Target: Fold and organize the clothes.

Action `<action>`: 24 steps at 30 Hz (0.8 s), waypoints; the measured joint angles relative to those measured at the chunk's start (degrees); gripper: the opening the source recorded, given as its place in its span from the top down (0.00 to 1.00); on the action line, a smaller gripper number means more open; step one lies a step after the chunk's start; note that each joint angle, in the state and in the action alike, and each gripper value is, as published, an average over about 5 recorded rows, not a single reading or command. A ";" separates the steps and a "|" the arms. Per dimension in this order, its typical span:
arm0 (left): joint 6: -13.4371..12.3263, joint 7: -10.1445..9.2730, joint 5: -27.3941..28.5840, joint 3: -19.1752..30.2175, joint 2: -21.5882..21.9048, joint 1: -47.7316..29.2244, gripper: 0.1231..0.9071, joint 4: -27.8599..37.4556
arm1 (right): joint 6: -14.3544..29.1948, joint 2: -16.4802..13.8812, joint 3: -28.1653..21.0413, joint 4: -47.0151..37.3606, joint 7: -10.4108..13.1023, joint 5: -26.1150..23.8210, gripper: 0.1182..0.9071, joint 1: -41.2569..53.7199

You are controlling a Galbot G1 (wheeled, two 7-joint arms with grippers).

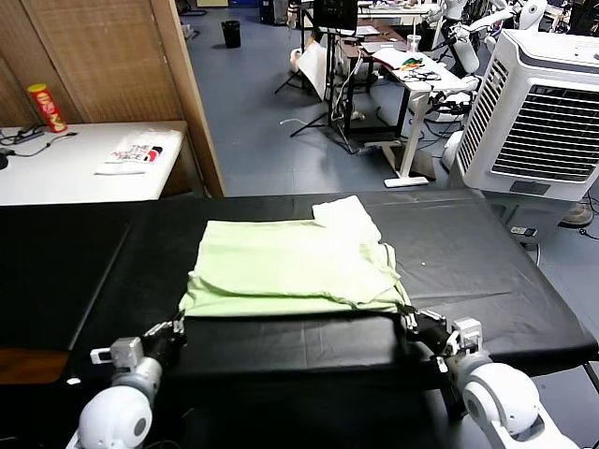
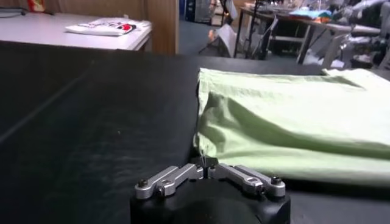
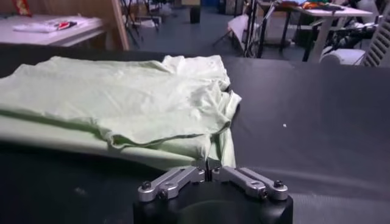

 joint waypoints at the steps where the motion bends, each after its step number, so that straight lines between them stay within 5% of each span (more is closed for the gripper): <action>1: 0.21 0.04 0.37 -0.35 0.14 0.83 1.00 -0.79 | -0.07 0.03 0.06 0.35 -0.11 -0.09 0.97 -0.76; 12: 1.54 0.62 0.98 -3.77 0.75 8.72 1.00 -6.05 | -1.28 -0.05 0.41 3.46 -1.00 -0.95 0.94 -6.24; 17: 3.14 -0.60 0.97 -4.45 0.47 10.38 0.96 -7.47 | -1.94 -0.76 1.50 5.79 -1.40 -0.76 0.66 -8.21; 24: 5.78 -2.86 0.48 -6.86 0.72 12.48 0.52 -10.77 | -2.31 -2.96 5.12 11.47 0.06 4.98 0.21 -9.30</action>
